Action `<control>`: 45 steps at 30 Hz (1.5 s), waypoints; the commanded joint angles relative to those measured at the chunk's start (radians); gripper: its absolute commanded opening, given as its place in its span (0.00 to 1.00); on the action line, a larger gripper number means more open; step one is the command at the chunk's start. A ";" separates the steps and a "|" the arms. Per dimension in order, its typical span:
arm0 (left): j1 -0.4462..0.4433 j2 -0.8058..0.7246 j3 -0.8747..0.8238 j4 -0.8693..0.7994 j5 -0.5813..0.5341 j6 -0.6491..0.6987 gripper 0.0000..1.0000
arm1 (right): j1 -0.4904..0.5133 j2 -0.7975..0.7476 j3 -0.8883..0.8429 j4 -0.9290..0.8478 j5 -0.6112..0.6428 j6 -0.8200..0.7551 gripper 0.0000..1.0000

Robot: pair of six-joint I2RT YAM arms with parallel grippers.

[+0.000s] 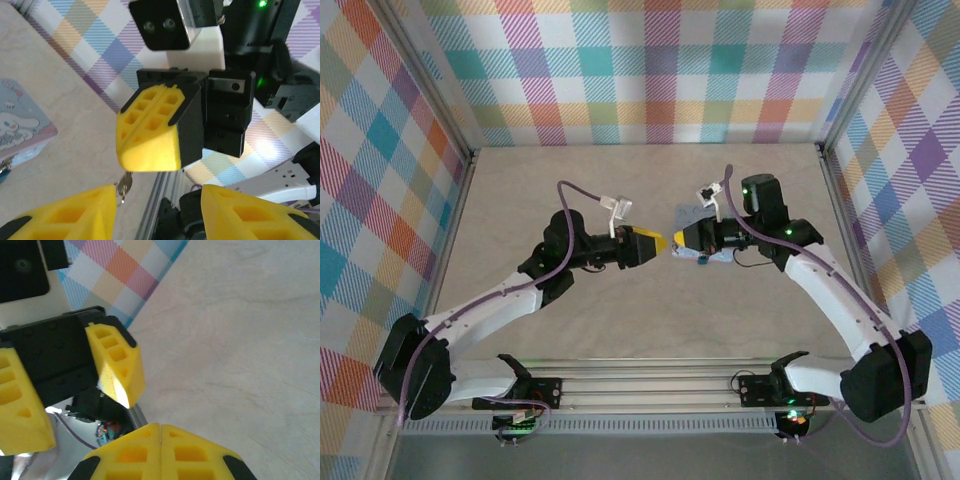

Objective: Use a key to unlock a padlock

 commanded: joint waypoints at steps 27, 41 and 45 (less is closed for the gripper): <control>0.066 0.157 -0.071 0.490 0.073 -0.333 0.34 | -0.043 0.065 -0.002 0.285 -0.147 0.213 0.00; 0.042 0.195 -0.043 0.491 0.079 -0.335 0.32 | -0.043 0.019 -0.078 0.378 -0.144 0.285 0.00; 0.029 0.204 -0.045 0.503 0.071 -0.334 0.31 | -0.043 0.012 -0.080 0.383 -0.136 0.291 0.00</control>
